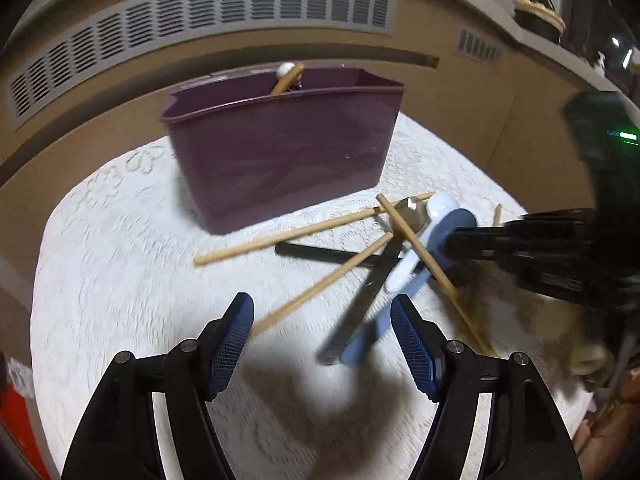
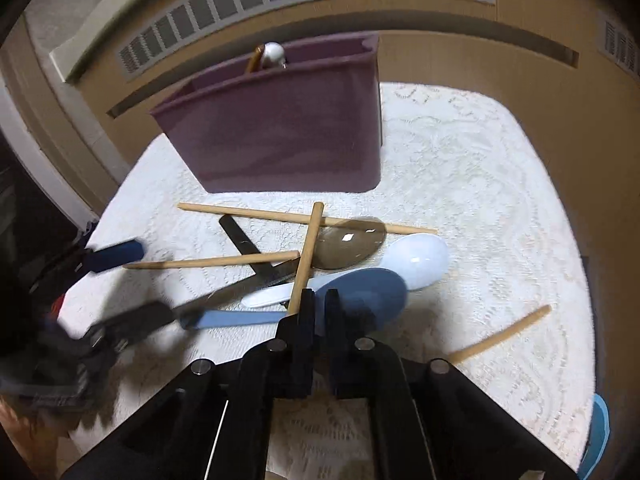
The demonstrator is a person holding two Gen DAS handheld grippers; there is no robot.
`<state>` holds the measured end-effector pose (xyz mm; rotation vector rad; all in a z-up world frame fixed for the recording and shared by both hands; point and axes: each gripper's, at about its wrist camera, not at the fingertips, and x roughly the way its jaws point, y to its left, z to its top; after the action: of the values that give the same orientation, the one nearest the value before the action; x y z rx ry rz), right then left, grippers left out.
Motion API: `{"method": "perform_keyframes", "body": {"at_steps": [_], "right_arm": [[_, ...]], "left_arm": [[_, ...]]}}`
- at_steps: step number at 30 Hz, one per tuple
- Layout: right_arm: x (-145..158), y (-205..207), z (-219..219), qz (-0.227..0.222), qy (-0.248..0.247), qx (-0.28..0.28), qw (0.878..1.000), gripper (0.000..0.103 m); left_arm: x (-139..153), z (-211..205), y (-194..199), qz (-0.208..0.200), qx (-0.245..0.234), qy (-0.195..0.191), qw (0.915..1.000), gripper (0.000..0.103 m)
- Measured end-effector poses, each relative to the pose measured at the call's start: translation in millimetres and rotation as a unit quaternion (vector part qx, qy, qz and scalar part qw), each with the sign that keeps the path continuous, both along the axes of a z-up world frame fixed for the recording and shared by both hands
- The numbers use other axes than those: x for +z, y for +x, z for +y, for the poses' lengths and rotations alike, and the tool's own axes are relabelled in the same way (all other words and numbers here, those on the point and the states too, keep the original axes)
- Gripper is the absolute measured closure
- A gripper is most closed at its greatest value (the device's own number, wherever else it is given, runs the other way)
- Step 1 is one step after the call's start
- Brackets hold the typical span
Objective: Organize utensils
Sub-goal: 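Grasp a bamboo chopstick with the left gripper while the right gripper grasps another chopstick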
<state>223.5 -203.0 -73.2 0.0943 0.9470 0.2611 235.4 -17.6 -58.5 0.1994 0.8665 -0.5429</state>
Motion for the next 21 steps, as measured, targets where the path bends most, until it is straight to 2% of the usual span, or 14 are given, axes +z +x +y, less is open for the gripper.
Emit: {"method": "perform_keyframes", "body": {"at_steps": [2, 4, 6, 11, 15, 21], "right_arm": [[4, -4, -3, -0.004, 0.002, 0.004, 1.000, 0.097], [6, -7, -3, -0.006, 0.003, 0.014, 1.000, 0.097], [6, -8, -1, -0.007, 0.002, 0.023, 1.000, 0.097], [4, 6, 13, -0.008, -0.020, 0.035, 0.999, 0.095], [0, 23, 24, 0.001, -0.033, 0.039, 0.999, 0.075], [-9, 29, 40, 0.005, -0.064, 0.045, 0.997, 0.074]], "left_arm": [[-5, -5, 13, 0.015, -0.002, 0.012, 0.9998, 0.034], [-13, -10, 26, 0.036, 0.000, 0.026, 0.9990, 0.045], [-20, -9, 32, 0.057, 0.003, 0.029, 0.9979, 0.050], [-22, -7, 23, 0.104, 0.004, 0.003, 0.9946, 0.052], [-20, -6, -2, 0.120, -0.001, 0.005, 0.9928, 0.052], [-16, 0, -29, 0.147, -0.018, -0.021, 0.9887, 0.052]]}}
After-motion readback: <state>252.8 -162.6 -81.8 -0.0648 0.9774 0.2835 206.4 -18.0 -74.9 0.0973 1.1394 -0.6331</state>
